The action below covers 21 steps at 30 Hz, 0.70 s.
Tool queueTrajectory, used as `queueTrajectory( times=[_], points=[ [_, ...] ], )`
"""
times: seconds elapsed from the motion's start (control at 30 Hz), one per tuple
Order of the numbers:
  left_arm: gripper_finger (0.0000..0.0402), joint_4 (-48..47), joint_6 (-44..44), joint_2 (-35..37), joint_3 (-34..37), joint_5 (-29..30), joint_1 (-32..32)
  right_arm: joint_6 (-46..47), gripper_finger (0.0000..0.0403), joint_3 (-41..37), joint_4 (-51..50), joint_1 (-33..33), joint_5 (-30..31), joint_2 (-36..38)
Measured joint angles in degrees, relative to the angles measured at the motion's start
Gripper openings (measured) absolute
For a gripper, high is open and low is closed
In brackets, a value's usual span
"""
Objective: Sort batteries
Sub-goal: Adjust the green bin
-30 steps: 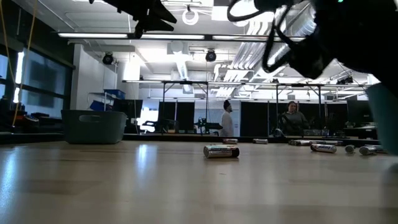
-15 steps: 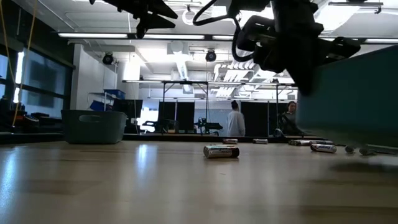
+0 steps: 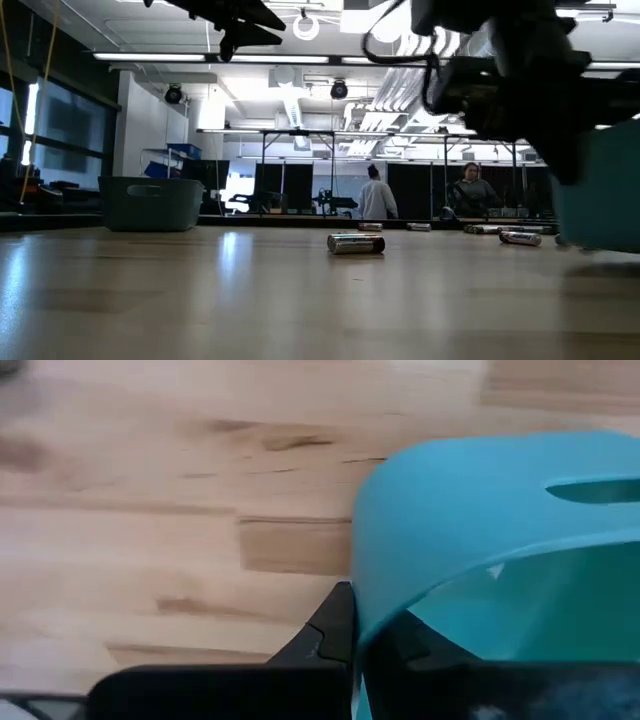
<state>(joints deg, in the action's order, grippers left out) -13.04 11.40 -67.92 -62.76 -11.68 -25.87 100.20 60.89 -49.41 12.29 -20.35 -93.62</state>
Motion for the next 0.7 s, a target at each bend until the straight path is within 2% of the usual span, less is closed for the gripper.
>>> queueTrajectory(
  times=[0.37, 0.7],
  points=[
    [0.0129, 0.23, -0.04, 0.00, -0.02, 0.04, 0.00, 8.89, 0.0000, -11.73, 0.99, 2.01, 0.49, 11.64],
    [0.0129, 0.94, 0.44, 0.00, 0.00, 0.21, 0.00, 7.69, 0.0000, -14.15, 2.95, 1.57, 0.63, 12.74]
  ],
)
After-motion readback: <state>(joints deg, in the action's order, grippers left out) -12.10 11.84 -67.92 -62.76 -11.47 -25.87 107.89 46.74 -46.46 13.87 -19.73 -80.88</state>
